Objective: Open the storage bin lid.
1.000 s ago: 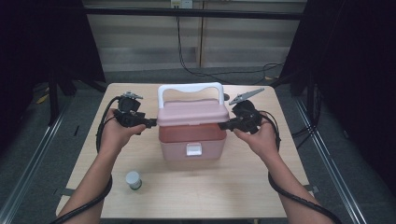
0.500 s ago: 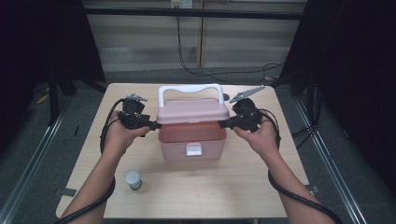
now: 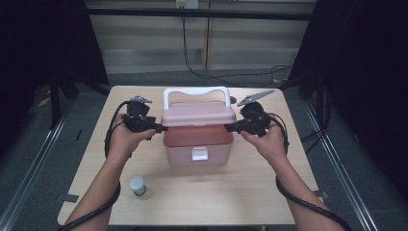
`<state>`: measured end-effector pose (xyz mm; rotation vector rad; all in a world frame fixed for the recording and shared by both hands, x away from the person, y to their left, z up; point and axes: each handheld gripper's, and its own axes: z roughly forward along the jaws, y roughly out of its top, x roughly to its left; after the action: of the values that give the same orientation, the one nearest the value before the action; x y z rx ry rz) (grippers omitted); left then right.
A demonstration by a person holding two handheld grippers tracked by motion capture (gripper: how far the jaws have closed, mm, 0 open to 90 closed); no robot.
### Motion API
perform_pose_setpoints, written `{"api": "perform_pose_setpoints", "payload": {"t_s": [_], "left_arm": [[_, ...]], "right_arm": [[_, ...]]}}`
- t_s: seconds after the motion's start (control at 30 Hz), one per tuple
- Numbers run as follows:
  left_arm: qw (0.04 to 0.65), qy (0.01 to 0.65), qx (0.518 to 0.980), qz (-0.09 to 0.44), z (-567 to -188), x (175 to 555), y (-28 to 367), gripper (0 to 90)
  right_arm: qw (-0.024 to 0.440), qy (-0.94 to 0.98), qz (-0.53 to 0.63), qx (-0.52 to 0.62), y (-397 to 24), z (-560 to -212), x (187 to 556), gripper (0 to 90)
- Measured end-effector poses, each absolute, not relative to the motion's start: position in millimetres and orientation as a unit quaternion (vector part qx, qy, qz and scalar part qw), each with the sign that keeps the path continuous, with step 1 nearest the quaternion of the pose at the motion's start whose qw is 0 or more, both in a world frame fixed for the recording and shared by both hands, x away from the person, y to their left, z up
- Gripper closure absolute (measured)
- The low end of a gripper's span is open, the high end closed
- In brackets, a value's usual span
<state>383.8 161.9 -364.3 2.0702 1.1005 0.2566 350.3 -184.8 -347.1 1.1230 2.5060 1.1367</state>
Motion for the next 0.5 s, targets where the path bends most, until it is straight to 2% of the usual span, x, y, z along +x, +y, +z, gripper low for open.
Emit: {"api": "perform_pose_setpoints", "payload": {"t_s": [0.33, 0.5], "left_arm": [[0.390, 0.434, 0.806, 0.102, -358.7, 387.4, 161.2, 41.6], [0.393, 0.430, 0.806, 0.103, -354.0, 388.8, 159.5, 43.2]], "right_arm": [[0.086, 0.836, 0.374, 0.391, -190.8, -363.7, 350.4, 84.2], [0.085, 0.841, 0.366, 0.390, -191.2, -371.7, 349.9, 87.5]]}}
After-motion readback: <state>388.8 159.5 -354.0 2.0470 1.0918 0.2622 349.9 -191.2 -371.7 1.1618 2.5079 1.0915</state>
